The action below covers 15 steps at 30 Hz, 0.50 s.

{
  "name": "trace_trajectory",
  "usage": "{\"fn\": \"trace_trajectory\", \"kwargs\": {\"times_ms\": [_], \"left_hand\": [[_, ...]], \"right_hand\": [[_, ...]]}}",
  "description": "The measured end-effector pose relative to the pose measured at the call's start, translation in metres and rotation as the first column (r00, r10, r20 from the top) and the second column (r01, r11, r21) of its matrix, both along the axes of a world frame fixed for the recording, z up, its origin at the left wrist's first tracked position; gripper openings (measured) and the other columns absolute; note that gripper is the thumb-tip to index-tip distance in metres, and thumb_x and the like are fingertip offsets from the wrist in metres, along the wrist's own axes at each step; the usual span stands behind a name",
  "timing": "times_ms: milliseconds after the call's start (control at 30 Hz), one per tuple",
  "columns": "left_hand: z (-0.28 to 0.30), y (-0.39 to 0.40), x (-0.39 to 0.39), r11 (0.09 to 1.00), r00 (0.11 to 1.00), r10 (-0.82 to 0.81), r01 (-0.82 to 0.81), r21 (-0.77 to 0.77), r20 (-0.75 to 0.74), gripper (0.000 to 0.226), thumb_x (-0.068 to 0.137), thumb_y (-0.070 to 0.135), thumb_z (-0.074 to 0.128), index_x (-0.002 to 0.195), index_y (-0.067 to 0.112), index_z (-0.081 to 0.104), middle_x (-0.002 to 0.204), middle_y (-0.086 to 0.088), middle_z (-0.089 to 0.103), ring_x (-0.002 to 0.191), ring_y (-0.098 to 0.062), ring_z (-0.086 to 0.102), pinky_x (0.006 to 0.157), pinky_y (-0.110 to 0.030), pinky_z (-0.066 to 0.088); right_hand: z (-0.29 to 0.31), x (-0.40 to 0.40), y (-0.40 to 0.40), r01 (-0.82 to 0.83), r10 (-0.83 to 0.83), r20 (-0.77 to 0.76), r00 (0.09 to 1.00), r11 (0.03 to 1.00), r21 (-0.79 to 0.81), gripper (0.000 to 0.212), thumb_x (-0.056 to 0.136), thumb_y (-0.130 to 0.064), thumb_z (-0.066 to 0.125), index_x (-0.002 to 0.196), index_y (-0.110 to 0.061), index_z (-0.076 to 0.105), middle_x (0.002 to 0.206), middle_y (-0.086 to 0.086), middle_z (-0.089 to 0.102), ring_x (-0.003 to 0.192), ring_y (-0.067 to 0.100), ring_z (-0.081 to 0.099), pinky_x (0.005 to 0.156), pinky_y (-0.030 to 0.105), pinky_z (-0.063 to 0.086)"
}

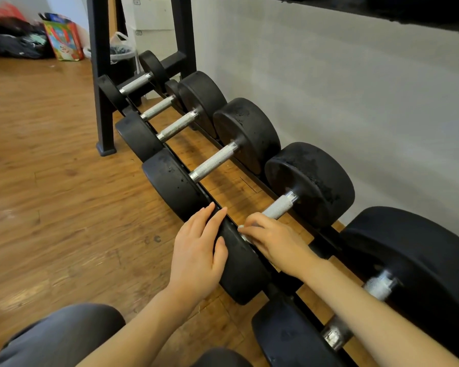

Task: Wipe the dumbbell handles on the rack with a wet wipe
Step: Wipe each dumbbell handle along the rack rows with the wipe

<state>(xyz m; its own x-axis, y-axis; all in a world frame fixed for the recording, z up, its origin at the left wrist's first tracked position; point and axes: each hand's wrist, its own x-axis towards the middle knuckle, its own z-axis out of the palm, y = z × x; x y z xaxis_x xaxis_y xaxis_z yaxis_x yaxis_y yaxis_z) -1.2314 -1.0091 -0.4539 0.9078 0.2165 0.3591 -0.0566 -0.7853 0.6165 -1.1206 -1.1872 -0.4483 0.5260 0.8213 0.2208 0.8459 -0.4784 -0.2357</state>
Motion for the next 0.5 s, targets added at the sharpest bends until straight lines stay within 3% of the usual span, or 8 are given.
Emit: {"fn": "trace_trajectory", "kwargs": {"times_ms": [100, 233, 400, 500], "left_hand": [[-0.001, 0.000, 0.000, 1.000, 1.000, 0.001, -0.001, 0.007, 0.002, 0.055, 0.094, 0.036, 0.031, 0.145, 0.022, 0.047, 0.152, -0.002, 0.043, 0.142, -0.021, 0.037, 0.115, -0.043, 0.030], [0.000, 0.000, 0.000, 1.000, 1.000, 0.001, -0.001, 0.025, 0.005, 0.055, 0.094, 0.035, 0.032, 0.145, 0.021, 0.048, 0.151, -0.002, 0.044, 0.141, -0.021, 0.037, 0.114, -0.039, 0.027], [0.001, 0.001, 0.000, 1.000, 1.000, -0.003, 0.003, 0.028, 0.006, 0.055, 0.094, 0.036, 0.032, 0.145, 0.022, 0.048, 0.151, -0.001, 0.044, 0.142, -0.020, 0.036, 0.113, -0.037, 0.025], [0.001, 0.000, -0.001, 0.999, 1.000, 0.000, 0.000, 0.032, 0.011, 0.054, 0.094, 0.034, 0.033, 0.144, 0.022, 0.049, 0.150, -0.001, 0.045, 0.140, -0.020, 0.037, 0.112, -0.036, 0.024]], "right_hand": [[0.014, 0.014, 0.003, -0.031, 0.033, 0.008, 0.999, 0.989, -0.141, 0.032, 0.099, -0.025, 0.052, 0.129, -0.019, 0.060, 0.116, -0.005, 0.054, 0.091, 0.016, 0.058, 0.069, 0.041, 0.053], [0.029, 0.020, 0.009, -0.081, 0.061, -0.084, 0.995, 0.963, -0.258, 0.032, 0.101, -0.026, 0.045, 0.131, -0.022, 0.058, 0.122, -0.005, 0.059, 0.102, 0.017, 0.060, 0.083, 0.041, 0.052], [0.031, 0.028, 0.004, -0.052, 0.046, -0.028, 0.999, 0.964, -0.259, 0.030, 0.101, -0.030, 0.044, 0.126, -0.022, 0.058, 0.124, -0.003, 0.062, 0.106, 0.016, 0.063, 0.087, 0.040, 0.053], [0.017, 0.020, 0.004, -0.096, 0.090, -0.034, 0.995, 0.961, -0.260, 0.039, 0.101, -0.023, 0.047, 0.140, -0.026, 0.050, 0.141, -0.008, 0.052, 0.119, 0.015, 0.057, 0.096, 0.036, 0.050]]}}
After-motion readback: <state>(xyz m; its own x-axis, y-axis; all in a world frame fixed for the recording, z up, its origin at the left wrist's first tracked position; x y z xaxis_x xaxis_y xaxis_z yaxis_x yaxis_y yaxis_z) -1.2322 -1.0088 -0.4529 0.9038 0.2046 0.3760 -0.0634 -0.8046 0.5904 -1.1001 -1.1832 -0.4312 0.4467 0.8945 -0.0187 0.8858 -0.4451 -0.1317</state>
